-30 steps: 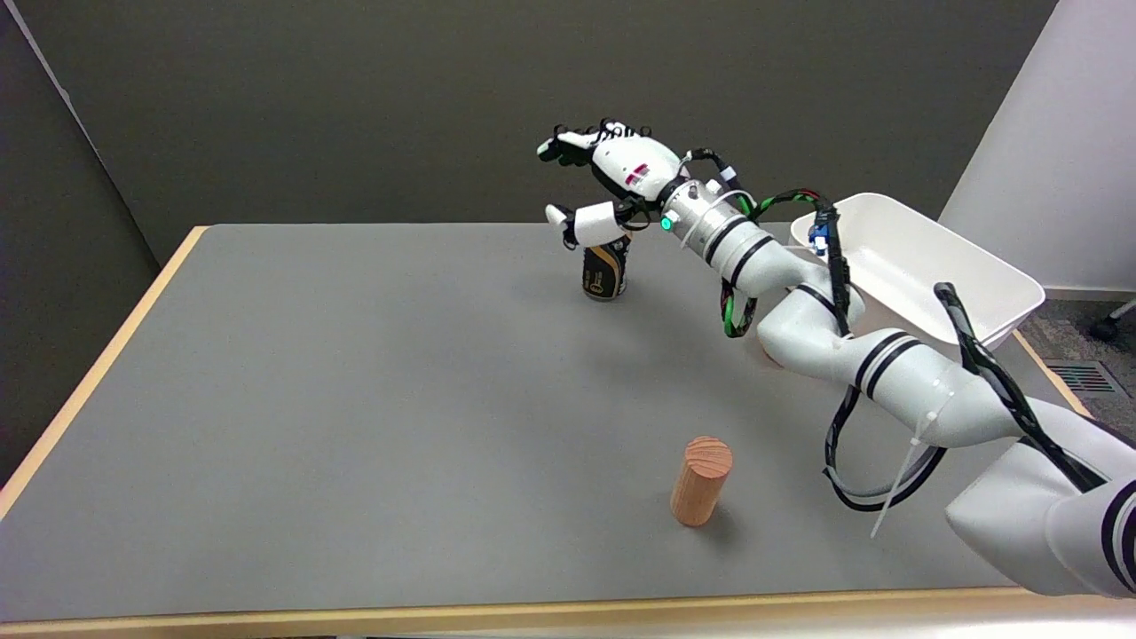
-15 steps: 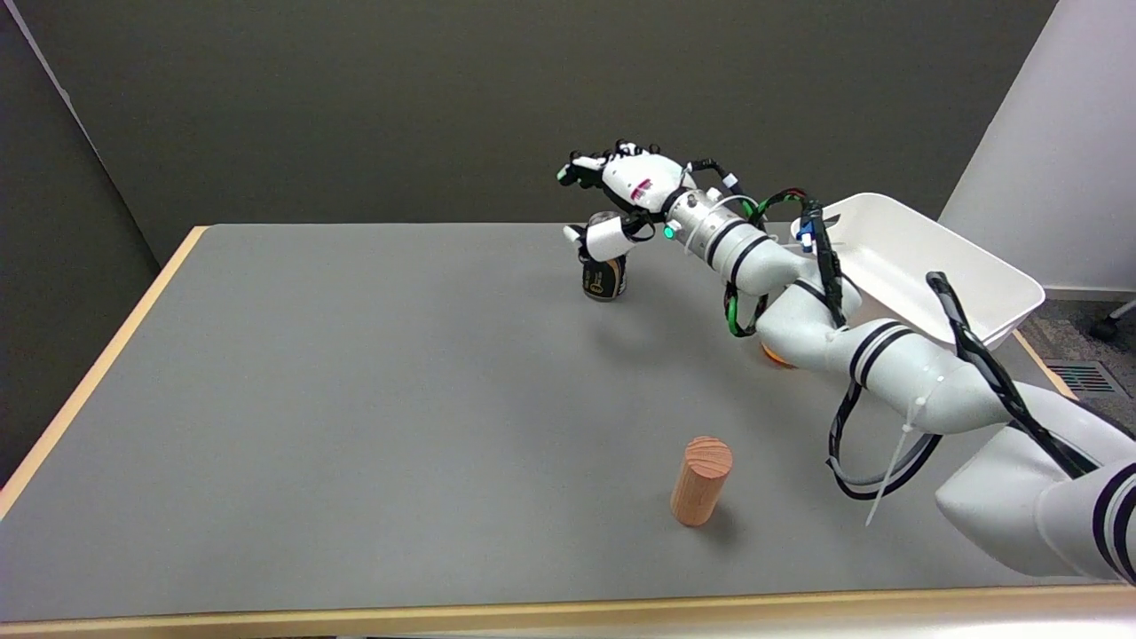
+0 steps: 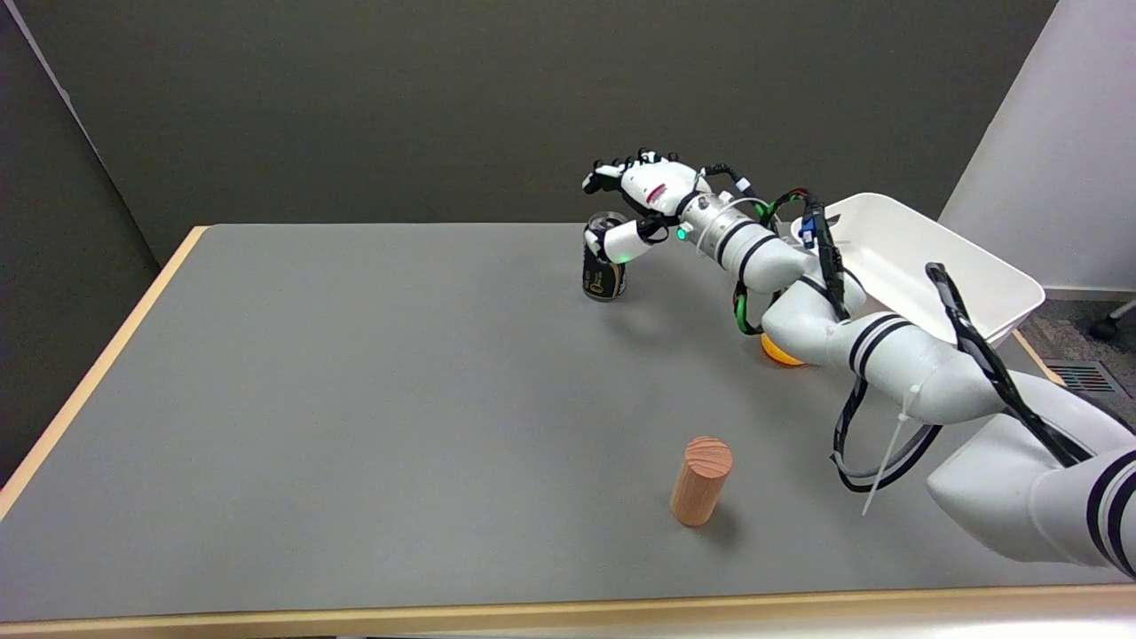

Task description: Pick up the black can.

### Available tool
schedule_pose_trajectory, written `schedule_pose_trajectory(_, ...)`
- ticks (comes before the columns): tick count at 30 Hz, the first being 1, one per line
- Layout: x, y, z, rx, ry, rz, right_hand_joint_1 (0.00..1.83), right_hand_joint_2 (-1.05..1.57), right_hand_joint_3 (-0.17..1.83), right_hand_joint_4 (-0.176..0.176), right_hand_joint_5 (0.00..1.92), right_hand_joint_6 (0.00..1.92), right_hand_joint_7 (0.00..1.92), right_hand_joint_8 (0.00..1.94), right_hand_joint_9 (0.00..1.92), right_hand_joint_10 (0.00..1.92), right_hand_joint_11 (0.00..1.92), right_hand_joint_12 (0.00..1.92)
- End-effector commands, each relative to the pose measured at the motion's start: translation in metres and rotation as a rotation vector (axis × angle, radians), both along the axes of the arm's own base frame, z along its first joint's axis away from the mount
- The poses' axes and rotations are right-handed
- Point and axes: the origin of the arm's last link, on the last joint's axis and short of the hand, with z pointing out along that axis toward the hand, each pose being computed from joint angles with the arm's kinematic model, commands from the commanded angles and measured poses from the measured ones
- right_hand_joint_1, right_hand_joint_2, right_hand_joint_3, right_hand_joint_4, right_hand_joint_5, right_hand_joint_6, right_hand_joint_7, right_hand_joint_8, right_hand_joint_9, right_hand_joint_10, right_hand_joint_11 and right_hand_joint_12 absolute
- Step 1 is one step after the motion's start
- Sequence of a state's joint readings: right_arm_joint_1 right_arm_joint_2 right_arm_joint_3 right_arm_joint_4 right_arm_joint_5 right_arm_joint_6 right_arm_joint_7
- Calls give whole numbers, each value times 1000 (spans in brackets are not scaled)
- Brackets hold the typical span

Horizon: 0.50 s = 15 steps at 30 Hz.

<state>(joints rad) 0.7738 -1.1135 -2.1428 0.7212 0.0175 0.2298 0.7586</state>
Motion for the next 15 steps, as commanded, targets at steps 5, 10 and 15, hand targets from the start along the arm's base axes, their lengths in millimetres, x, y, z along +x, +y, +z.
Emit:
schedule_pose_trajectory(5, -18, 1, 9, -36, 14, -56, 434, 660, 1008, 76, 274, 570, 339, 412, 258, 679, 47, 1009)
schedule_pose_trajectory(10, -22, 3, 7, -29, 15, -64, 433, 660, 1007, 77, 274, 570, 343, 418, 260, 683, 49, 1013)
schedule_pose_trajectory(15, -25, 3, 4, -25, 15, -70, 432, 660, 1006, 77, 274, 569, 344, 418, 261, 684, 53, 1021)
